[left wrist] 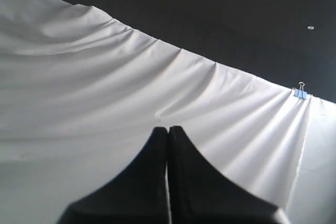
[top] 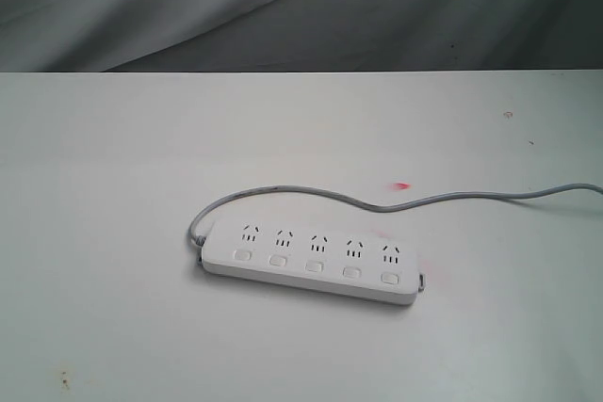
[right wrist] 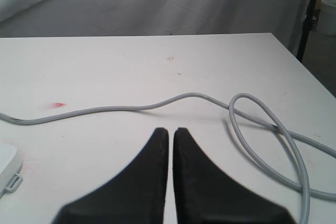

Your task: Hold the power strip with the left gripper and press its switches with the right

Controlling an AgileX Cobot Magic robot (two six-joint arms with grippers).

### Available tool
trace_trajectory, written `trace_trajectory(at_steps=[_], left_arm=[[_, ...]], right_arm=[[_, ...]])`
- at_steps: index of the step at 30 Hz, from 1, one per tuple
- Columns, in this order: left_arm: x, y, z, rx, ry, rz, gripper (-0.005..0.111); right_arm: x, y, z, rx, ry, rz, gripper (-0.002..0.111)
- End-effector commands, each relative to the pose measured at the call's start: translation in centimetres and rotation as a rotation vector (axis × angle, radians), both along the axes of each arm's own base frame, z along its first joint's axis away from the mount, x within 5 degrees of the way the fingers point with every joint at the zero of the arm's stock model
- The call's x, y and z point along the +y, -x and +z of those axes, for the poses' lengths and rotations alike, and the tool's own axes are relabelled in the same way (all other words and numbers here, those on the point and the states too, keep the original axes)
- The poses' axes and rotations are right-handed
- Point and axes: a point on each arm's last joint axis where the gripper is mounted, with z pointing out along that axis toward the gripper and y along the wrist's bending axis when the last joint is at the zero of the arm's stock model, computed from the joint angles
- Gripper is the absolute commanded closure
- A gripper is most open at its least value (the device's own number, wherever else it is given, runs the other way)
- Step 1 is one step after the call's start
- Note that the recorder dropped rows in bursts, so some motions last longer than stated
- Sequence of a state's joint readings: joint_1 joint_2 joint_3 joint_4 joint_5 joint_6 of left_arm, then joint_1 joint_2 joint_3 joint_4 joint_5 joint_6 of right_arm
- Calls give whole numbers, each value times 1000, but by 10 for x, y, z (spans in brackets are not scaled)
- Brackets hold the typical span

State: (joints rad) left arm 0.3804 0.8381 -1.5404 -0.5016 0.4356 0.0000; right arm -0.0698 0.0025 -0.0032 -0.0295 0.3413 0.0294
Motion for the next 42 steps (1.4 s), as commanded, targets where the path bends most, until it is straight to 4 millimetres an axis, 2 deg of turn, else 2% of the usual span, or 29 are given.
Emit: trace_trajectory(at_steps=[1,4,7,11,15,19,21,25,30,38,42], left_arm=[[-2,7,1,-37,82,-29,106],[-1,7,1,-34,74,-20,106],[1,7,0,-6,-26,57,106],[12,-12,-7,85,-164,154,106],[12,-44,-27,198,-240,103,106],[-3,-68,-59,295,-251,-40,106],[-11,-73,-76,325,-254,-102,106],[-17,-65,-104,331,-254,-138,106],[-16,-45,-144,386,-284,-124,106],[-16,-2,-204,416,-302,-115,106],[-16,12,-234,403,-301,-110,106]], right_arm=[[-1,0,-1,-3,1,-10,105],[-1,0,-1,-3,1,-10,105],[-1,0,-1,-3,1,-10,105],[-1,0,-1,-3,1,-10,105],[-1,0,-1,-3,1,-10,105],[-1,0,-1,-3,1,-10,105],[-1,0,-1,-3,1,-10,105],[-1,0,-1,-3,1,-10,105],[-1,0,-1,-3,1,-10,105],[-1,0,-1,-3,1,-10,105],[-1,0,-1,-3,1,-10,105]])
